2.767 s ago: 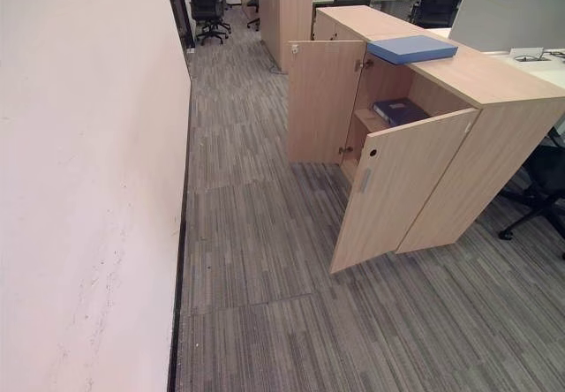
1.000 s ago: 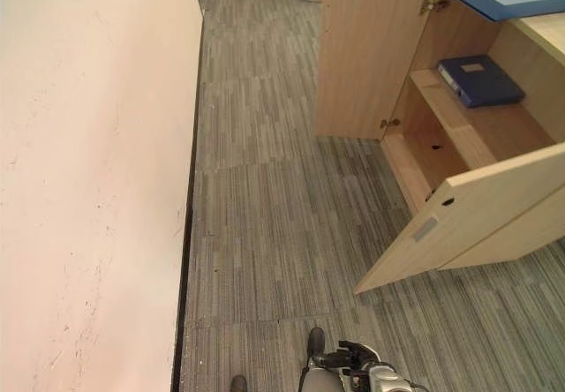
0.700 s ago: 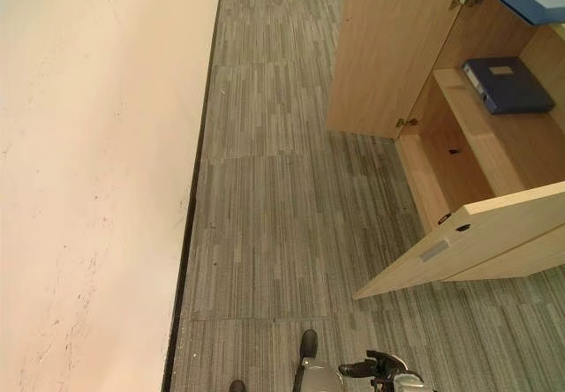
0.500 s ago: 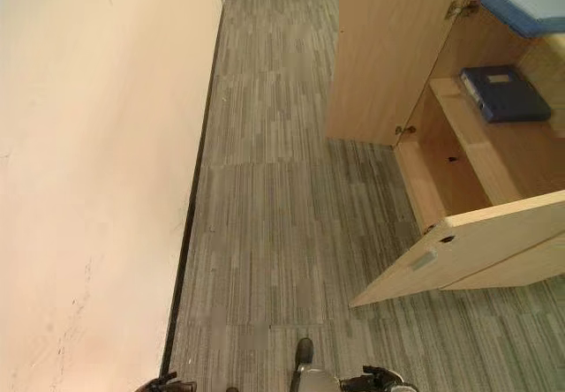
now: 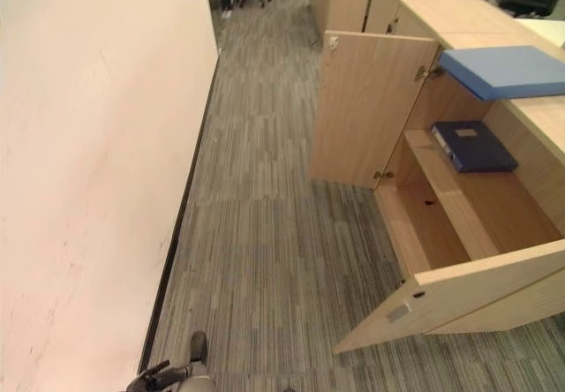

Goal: Put the empty folder in the office cabinet

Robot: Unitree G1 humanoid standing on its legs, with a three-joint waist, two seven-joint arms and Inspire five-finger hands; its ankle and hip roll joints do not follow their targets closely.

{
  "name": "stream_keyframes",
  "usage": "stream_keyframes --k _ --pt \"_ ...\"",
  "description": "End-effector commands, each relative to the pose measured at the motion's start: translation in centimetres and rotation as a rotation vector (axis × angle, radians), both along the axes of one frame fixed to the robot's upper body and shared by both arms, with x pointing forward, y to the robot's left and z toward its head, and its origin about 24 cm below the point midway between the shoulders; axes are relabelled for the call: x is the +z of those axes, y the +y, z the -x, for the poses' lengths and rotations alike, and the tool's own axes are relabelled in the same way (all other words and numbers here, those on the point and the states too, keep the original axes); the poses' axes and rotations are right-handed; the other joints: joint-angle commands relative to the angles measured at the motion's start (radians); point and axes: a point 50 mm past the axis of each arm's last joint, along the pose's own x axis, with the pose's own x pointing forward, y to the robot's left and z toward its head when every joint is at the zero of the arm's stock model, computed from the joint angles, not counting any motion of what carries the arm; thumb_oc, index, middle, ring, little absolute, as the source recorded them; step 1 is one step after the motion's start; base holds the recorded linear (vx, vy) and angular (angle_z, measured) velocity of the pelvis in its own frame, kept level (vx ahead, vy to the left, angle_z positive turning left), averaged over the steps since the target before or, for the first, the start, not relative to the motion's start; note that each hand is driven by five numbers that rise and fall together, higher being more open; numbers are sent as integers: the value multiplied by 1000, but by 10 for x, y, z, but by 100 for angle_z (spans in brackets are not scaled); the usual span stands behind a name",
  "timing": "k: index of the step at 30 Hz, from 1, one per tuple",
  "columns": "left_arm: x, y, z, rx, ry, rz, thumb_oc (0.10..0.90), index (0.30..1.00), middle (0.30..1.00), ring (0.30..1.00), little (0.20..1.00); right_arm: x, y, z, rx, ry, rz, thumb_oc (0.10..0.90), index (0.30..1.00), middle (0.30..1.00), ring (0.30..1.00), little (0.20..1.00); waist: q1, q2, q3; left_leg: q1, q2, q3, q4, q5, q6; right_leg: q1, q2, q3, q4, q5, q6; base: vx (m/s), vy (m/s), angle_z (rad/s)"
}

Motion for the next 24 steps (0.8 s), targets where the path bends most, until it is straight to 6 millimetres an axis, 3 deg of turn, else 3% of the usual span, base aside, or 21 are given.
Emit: stream_keyframes --k 1,4,6,8,9,10,11,12,14,15,16,17,19,20,21,24 --pt "-6 7 47 -42 159 -37 800 900 900 900 900 1 -4 4 8 10 -4 800 900 900 900 900 37 -3 2 -46 -63 -18 95 -9 39 98 -324 73 55 -29 207 413 431 -32" --pt "-5 11 50 -61 175 -43 800 900 900 900 900 -1 5 -5 72 1 -29 800 900 900 900 900 52 -16 -7 -44 -155 10 150 -87 97 51 -408 80 136 64 225 214 314 -33" --pt "-5 13 50 -77 180 -52 800 900 900 900 900 0 12 -23 110 -50 -47 800 900 900 900 900 58 -20 -3 -27 -214 30 157 -126 134 5 -457 80 213 139 225 174 315 -32" --pt "-4 15 52 -81 189 -54 800 900 900 900 900 2 19 -40 143 -106 -61 800 900 900 900 900 65 -14 -4 -3 -256 51 145 -150 166 -40 -502 51 275 228 221 120 259 -10" --pt "-4 15 52 -81 189 -54 800 900 900 900 900 2 19 -40 143 -106 -61 800 900 900 900 900 65 -14 -4 -3 -256 52 145 -150 166 -41 -502 51 275 228 222 156 275 -1" --pt "-4 17 56 -83 204 -57 800 900 900 900 900 3 30 -56 194 -146 -92 800 900 900 900 900 75 -9 -1 28 -283 67 128 -168 184 -45 -534 -16 312 260 218 172 245 2" --pt "-4 17 58 -81 209 -54 800 900 900 900 900 3 36 -62 222 -161 -109 800 900 900 900 900 74 -5 2 49 -294 70 115 -174 190 -55 -534 -37 326 266 214 291 372 -3" --pt "-4 19 61 -79 213 -50 800 900 900 900 900 5 46 -75 260 -186 -135 800 900 900 900 900 70 13 12 88 -296 77 88 -184 196 -95 -490 -71 334 209 195 178 197 -8" --pt "-4 19 61 -79 213 -50 800 900 900 900 900 5 46 -75 260 -186 -135 800 900 900 900 900 70 13 13 90 -296 77 88 -184 196 -94 -490 -72 334 209 195 89 86 6" --pt "-4 19 63 -78 218 -48 800 900 900 900 900 6 49 -81 281 -196 -142 800 900 900 900 900 68 25 20 110 -296 83 72 -188 196 -110 -469 -104 321 177 190 197 88 4" --pt "-5 16 68 -82 229 -33 800 900 900 900 900 10 57 -97 320 -229 -155 800 900 900 900 900 56 50 40 166 -296 90 41 -204 192 -165 -409 -160 261 126 180 197 86 -19" --pt "-5 16 68 -82 229 -33 800 900 900 900 900 11 57 -97 321 -229 -155 800 900 900 900 900 55 51 42 168 -295 90 41 -204 192 -163 -408 -161 260 125 180 189 43 -31" --pt "-6 13 69 -90 230 -25 800 900 900 900 900 15 60 -109 320 -269 -162 800 900 900 900 900 32 55 67 214 -300 84 30 -220 191 -231 -357 -144 213 143 181 119 -1 -22" --pt "-6 13 69 -90 230 -25 800 900 900 900 900 15 60 -109 320 -269 -162 800 900 900 900 900 32 55 67 214 -300 84 29 -220 191 -231 -357 -144 213 143 181 228 -46 -11" --pt "-7 10 68 -110 226 -17 800 900 900 900 900 19 58 -117 289 -307 -158 800 900 900 900 900 1 49 95 263 -313 68 25 -245 187 -290 -315 -115 124 198 194 245 -72 -15" --pt "-7 8 65 -120 215 -12 800 900 900 900 900 21 53 -120 235 -333 -159 800 900 900 900 900 -35 34 110 312 -324 38 28 -281 179 -353 -279 -73 5 265 218 288 -122 18"
